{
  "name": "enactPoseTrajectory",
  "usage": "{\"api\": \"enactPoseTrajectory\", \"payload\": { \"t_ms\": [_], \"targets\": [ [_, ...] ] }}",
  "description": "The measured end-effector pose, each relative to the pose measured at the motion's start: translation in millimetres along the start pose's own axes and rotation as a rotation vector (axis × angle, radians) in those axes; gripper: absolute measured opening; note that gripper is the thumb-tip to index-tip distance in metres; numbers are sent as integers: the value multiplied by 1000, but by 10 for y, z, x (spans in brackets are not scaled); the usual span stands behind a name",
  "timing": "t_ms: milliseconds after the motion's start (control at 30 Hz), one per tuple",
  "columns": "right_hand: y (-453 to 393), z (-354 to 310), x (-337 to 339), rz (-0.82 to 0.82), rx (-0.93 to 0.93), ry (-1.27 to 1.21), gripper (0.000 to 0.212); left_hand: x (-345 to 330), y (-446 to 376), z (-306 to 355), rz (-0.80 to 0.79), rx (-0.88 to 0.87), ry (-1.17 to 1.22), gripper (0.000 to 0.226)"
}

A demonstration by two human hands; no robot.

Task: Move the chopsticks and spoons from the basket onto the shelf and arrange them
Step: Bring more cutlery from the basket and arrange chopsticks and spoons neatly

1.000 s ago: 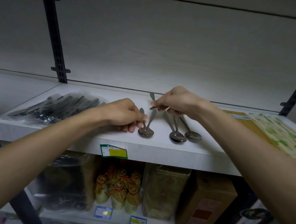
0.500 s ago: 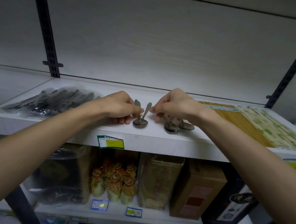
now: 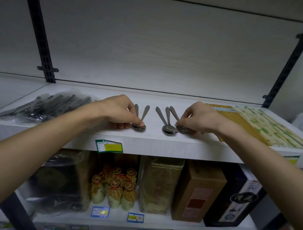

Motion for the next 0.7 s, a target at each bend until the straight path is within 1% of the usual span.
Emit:
{"api": "enactPoseTrajectory", "payload": {
  "t_ms": [67, 233, 400, 700],
  "targets": [
    [9, -26, -51, 12, 18, -8, 17, -6, 4, -15, 4, -9, 9, 38],
    [28, -103, -184, 39, 69, 9, 18, -15, 46, -24, 7, -21, 28, 36],
    [93, -199, -264, 59, 103, 6, 12, -13, 86, -20, 3, -40, 21, 33],
    [129, -277, -356, 91, 136, 17, 14, -32, 112, -40, 54, -80, -21, 22]
  ]
}}
Point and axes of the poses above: each hand's wrist, its own y-axis away from the middle knuckle, its own x-axis out of the back of the hand, z = x × y, the point moved 1 cm from there along -y, towards the middle knuckle, and after that the axes turned 11 degrees about -y, right-handed, at the moved point
